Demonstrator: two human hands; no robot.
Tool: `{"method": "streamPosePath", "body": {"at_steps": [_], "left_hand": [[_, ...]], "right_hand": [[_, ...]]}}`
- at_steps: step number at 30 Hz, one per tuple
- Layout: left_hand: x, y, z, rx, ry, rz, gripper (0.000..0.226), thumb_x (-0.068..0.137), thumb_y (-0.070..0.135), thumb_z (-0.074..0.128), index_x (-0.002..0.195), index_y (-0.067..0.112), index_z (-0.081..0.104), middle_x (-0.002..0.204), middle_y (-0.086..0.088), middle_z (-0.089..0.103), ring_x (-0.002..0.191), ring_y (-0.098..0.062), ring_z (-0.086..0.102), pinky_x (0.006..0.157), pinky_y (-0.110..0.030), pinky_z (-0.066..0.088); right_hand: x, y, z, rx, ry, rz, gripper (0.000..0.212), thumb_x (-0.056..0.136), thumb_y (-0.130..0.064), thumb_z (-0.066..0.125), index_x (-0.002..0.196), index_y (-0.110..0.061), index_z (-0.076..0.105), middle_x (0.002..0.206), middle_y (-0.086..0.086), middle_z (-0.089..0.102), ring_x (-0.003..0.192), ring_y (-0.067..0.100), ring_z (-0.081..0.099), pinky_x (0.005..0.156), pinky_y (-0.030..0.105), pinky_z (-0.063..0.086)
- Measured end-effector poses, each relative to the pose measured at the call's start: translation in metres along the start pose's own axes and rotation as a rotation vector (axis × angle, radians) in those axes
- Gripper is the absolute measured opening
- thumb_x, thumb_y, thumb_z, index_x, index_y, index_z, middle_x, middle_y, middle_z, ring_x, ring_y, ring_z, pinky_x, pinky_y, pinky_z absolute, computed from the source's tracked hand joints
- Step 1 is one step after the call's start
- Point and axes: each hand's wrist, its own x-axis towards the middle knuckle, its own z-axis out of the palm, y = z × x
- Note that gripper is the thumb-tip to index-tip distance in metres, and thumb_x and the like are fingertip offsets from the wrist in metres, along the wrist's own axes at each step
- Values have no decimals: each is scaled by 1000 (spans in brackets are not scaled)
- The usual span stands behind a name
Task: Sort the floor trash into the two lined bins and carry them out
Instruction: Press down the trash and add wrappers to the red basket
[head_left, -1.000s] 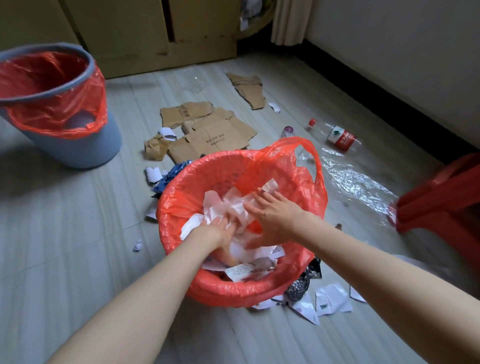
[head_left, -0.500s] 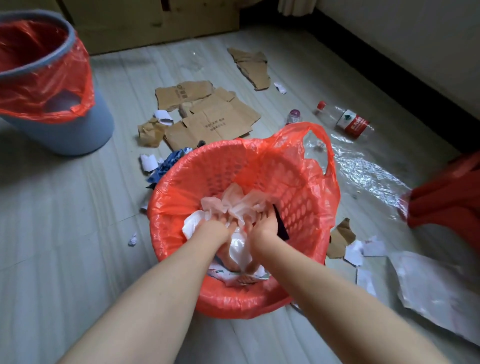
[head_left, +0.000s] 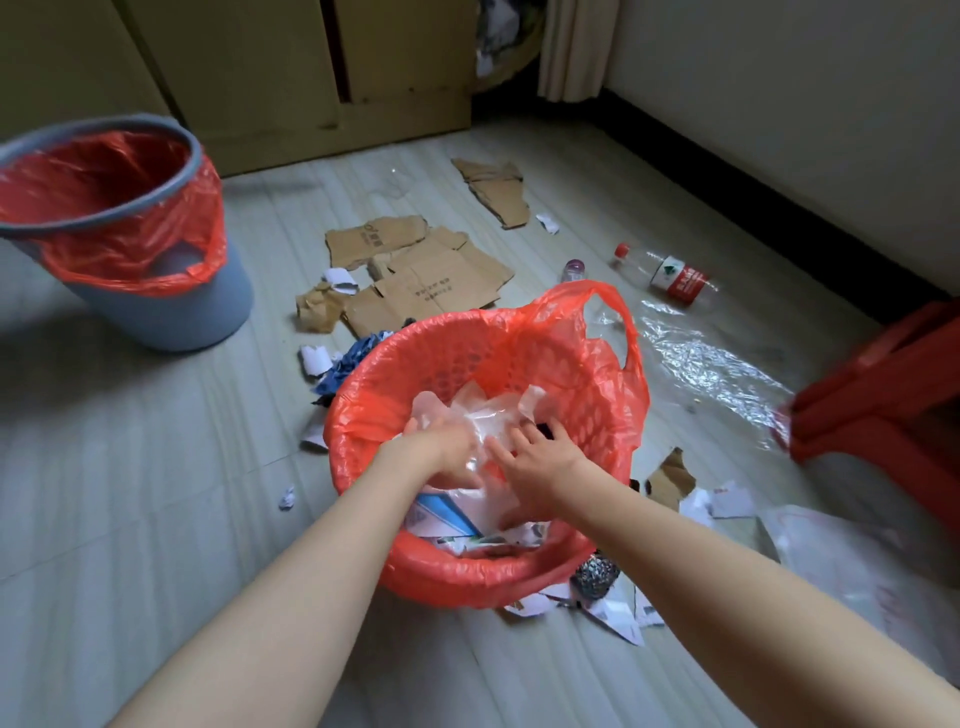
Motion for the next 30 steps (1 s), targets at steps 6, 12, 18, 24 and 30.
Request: {"method": "streamPosePath", "body": {"at_steps": [6, 12, 18, 24, 30], "left_hand": [[-27, -3, -25, -232, 390, 21, 40, 92, 15, 41, 130, 21, 52, 135, -7, 51, 127, -26, 46, 106, -41, 38], [-50, 52, -67, -335, 731, 226, 38, 92, 11, 42, 129, 15, 52, 133, -5, 54, 125, -23, 48, 106, -37, 37], [-48, 146, -76, -346, 829, 456, 36, 90, 3, 43, 123, 10, 55, 127, -10, 57, 123, -25, 49, 104, -36, 36], [-21, 247, -34, -323, 676, 613, 36, 92, 6, 42, 126, 12, 51, 131, -7, 53, 124, -22, 47, 105, -38, 37], [25, 278, 42, -161, 325, 520, 44, 93, 14, 42, 137, 15, 38, 140, -10, 41, 130, -25, 38, 109, -37, 32]], "right_hand": [[-28, 18, -29, 54, 220, -103, 53, 95, -34, 46, 141, -9, 35, 154, 9, 21, 145, 21, 14, 117, 43, 17], [-80, 61, -56, 272, 584, 76, 32, 95, -20, 43, 124, -10, 53, 125, 10, 56, 113, 31, 56, 89, 42, 48], [-147, 123, -28, 402, 658, 375, 39, 97, -28, 39, 134, -17, 44, 132, 10, 54, 119, 31, 53, 92, 41, 47], [-206, 180, 53, 510, 559, 639, 37, 95, -25, 41, 130, -13, 43, 133, 10, 52, 117, 33, 52, 89, 40, 43], [-219, 220, 150, 619, 304, 760, 47, 93, -34, 46, 132, -11, 39, 135, 15, 46, 124, 35, 45, 98, 47, 41]]}}
